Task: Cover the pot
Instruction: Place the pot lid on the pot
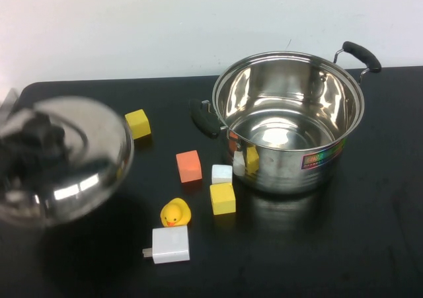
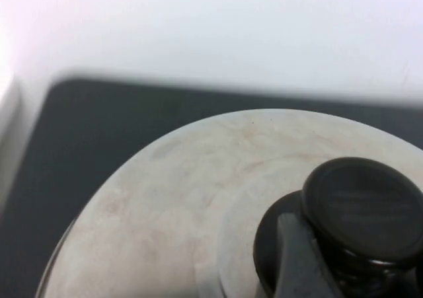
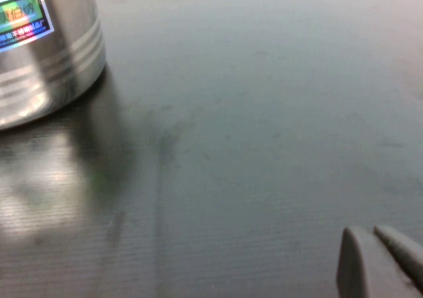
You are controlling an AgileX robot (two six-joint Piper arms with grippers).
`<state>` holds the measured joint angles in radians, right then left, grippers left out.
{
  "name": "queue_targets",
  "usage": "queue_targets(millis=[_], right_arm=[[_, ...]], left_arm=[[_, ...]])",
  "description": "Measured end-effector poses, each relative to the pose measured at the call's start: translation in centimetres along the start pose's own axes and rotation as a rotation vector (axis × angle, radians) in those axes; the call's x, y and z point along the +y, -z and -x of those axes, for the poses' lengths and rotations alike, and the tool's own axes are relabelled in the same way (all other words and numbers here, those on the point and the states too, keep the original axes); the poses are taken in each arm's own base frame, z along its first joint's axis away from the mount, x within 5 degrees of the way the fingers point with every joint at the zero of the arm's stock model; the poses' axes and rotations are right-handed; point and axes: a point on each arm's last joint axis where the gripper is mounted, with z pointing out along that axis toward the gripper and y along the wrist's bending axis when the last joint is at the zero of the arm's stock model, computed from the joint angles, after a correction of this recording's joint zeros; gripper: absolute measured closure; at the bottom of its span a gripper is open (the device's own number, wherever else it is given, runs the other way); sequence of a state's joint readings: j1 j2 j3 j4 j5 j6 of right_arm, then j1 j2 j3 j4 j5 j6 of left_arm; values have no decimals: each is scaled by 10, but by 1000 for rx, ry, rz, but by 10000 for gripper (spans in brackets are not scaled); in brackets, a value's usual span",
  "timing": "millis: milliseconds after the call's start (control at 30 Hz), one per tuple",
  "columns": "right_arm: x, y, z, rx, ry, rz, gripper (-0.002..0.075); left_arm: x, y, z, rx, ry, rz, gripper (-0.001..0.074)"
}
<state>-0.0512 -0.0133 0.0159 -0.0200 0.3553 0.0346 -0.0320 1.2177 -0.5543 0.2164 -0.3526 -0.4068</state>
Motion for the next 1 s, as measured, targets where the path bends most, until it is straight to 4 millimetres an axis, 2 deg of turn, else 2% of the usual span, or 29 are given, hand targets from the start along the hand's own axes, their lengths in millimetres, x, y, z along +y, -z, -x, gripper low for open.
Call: queue_targets(millis=[233, 367, 567, 767, 900, 1000], right_arm=[[0, 0, 0, 0, 0, 0, 728], [0, 0, 0, 0, 0, 0, 728], [0, 0, 0, 0, 0, 0, 728], [0, 0, 0, 0, 0, 0, 728], [0, 0, 0, 0, 0, 0, 728], [0, 0, 0, 0, 0, 0, 728]], left_arm=[[-20, 3, 78, -147, 92, -83, 416], [-53, -2, 106, -201, 107, -262, 416], [-124, -27, 109, -120, 43, -515, 416], [-189, -48, 113, -92, -71, -597, 416], [-222, -67, 104, -78, -141, -636, 416], [-239, -83, 90, -58, -206, -658, 416]])
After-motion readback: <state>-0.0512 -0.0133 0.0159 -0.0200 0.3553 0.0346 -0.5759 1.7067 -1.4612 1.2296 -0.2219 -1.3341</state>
